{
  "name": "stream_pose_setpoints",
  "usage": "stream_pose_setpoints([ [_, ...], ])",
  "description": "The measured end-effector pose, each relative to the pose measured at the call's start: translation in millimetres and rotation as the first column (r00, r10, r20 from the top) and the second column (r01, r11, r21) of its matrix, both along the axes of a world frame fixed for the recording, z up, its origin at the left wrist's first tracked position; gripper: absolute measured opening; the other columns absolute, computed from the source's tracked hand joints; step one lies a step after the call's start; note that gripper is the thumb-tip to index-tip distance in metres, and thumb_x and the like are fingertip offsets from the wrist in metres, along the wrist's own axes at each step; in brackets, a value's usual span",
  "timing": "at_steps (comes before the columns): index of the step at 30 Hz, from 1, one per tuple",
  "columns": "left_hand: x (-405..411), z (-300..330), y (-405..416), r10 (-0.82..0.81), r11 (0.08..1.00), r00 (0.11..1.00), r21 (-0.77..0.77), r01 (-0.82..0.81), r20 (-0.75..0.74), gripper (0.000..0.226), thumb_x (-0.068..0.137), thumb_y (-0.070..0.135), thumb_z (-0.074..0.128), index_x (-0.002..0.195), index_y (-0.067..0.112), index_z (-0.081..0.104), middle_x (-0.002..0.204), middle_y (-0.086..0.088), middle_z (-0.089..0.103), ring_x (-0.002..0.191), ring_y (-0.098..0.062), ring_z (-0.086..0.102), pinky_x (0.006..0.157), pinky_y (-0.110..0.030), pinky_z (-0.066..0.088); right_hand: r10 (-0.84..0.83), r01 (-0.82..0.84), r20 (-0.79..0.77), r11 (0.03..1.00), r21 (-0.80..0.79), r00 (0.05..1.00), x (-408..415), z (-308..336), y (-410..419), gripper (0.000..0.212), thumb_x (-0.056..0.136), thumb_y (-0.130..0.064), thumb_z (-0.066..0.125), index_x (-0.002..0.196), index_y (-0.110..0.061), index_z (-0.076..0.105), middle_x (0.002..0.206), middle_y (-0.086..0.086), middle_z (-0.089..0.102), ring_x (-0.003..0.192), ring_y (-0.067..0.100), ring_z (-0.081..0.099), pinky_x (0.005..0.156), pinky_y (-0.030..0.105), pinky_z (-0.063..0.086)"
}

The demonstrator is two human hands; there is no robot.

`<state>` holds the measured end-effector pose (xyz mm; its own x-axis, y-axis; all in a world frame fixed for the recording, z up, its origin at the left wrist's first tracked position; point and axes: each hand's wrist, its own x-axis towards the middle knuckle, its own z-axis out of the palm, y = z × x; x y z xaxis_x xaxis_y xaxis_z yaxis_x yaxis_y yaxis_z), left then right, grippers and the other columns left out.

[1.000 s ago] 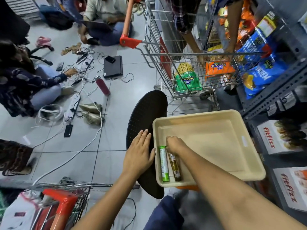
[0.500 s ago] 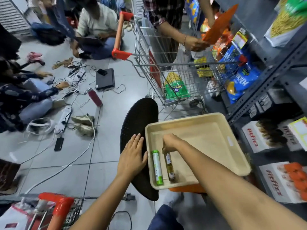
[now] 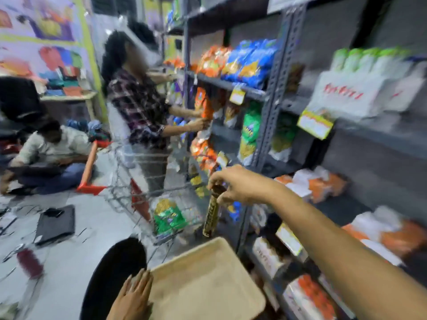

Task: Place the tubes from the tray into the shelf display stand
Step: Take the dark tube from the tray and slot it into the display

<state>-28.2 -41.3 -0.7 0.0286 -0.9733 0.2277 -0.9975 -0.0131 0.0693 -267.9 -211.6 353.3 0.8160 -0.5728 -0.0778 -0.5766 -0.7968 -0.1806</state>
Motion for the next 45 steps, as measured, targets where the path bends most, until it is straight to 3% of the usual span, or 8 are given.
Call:
stream_pose_setpoints([
  [4, -68.8, 94.7, -120.2, -0.169, 0.967, 0.984, -0.2, 0.155, -0.052, 0.064, 0.072, 0.039, 0.04, 0.125, 0.006, 0.053, 0.156, 0.01, -0.013, 0.142, -0.008, -0.006, 0.11, -0.029, 0.003, -0.097, 0.108, 0.096, 0.987, -0.117, 0.991, -72.5, 106.4, 5.8, 0.029, 0.077, -0.016, 0.076, 0.104, -0.021, 0.067, 0.088, -0.006, 0.066, 0.073, 0.006, 0.055, 0.07, 0.025, 0.046],
  [7, -141.9, 177.9, -195.9, -0.302, 0.89, 0.95, -0.379, 0.253, -0.076, 0.065, 0.072, 0.038, 0.042, 0.131, 0.009, 0.041, 0.157, 0.009, 0.009, 0.141, -0.003, -0.004, 0.109, -0.026, 0.006, -0.183, 0.22, 0.205, 0.959, -0.178, 0.961, -120.7, 164.6, 9.8, 0.012, 0.08, -0.025, 0.074, 0.087, -0.03, 0.066, 0.08, -0.006, 0.07, 0.06, -0.006, 0.057, 0.063, 0.016, 0.046],
  [10, -215.2, 254.5, -241.6, -0.428, 0.828, 0.897, -0.447, 0.339, -0.114, 0.064, 0.079, 0.041, 0.043, 0.135, 0.009, 0.042, 0.148, 0.001, 0.034, 0.141, -0.002, -0.003, 0.11, -0.025, 0.004, -0.291, 0.369, 0.298, 0.895, -0.251, 0.909, -166.3, 213.2, 14.3, 0.004, 0.086, -0.025, 0.069, 0.084, -0.022, 0.066, 0.081, 0.003, 0.074, 0.064, 0.01, 0.068, 0.061, 0.021, 0.052],
  [14, -298.1, 328.4, -265.9, -0.562, 0.724, 0.822, -0.537, 0.434, -0.093, 0.06, 0.09, 0.045, 0.036, 0.142, 0.014, 0.036, 0.149, 0.004, 0.026, 0.139, -0.011, 0.018, 0.111, -0.024, 0.0, -0.446, 0.558, 0.348, 0.74, -0.375, 0.825, -221.4, 260.6, 22.7, 0.022, 0.086, -0.036, 0.067, 0.093, -0.016, 0.074, 0.077, -0.001, 0.073, 0.06, 0.008, 0.065, 0.056, 0.008, 0.045],
  [18, -364.1, 377.9, -277.4, -0.704, 0.599, 0.709, -0.576, 0.557, -0.045, 0.071, 0.093, 0.06, 0.012, 0.145, 0.016, 0.032, 0.15, 0.004, 0.021, 0.139, -0.013, 0.02, 0.111, -0.024, 0.0, -0.573, 0.687, 0.38, 0.585, -0.432, 0.726, -274.8, 290.2, 30.7, 0.029, 0.086, -0.042, 0.066, 0.093, -0.015, 0.075, 0.082, 0.0, 0.073, 0.067, 0.008, 0.062, 0.059, 0.013, 0.043],
  [25, -434.6, 416.9, -310.0, -0.766, 0.595, 0.637, -0.468, 0.654, -0.084, 0.119, 0.06, 0.082, -0.024, 0.147, 0.016, 0.023, 0.155, -0.001, 0.021, 0.142, -0.013, 0.014, 0.113, -0.027, 0.005, -0.743, 0.814, 0.392, 0.348, -0.465, 0.542, -353.9, 310.7, 17.8, 0.033, 0.087, -0.04, 0.065, 0.097, -0.01, 0.074, 0.098, 0.008, 0.075, 0.091, 0.02, 0.066, 0.072, 0.022, 0.041],
  [31, -451.5, 420.2, -317.0, -0.704, 0.655, 0.707, -0.447, 0.61, -0.066, 0.12, 0.056, 0.084, -0.023, 0.125, 0.024, 0.055, 0.132, 0.004, 0.056, 0.12, -0.017, 0.05, 0.097, -0.031, 0.036, -0.782, 0.893, 0.485, 0.198, -0.403, 0.392, -400.2, 292.6, -4.4, 0.034, 0.087, -0.044, 0.065, 0.095, -0.013, 0.074, 0.109, 0.009, 0.069, 0.105, 0.026, 0.06, 0.089, 0.036, 0.048],
  [45, -456.4, 413.4, -321.8, -0.697, 0.668, 0.715, -0.415, 0.617, -0.058, 0.098, 0.067, 0.065, -0.009, 0.134, 0.022, 0.049, 0.142, 0.003, 0.047, 0.129, -0.014, 0.042, 0.104, -0.028, 0.03, -0.768, 0.907, 0.495, 0.276, -0.319, 0.407, -408.8, 276.7, -15.7, 0.031, 0.087, -0.041, 0.064, 0.099, -0.014, 0.073, 0.112, 0.005, 0.069, 0.096, 0.015, 0.06, 0.083, 0.033, 0.048],
])
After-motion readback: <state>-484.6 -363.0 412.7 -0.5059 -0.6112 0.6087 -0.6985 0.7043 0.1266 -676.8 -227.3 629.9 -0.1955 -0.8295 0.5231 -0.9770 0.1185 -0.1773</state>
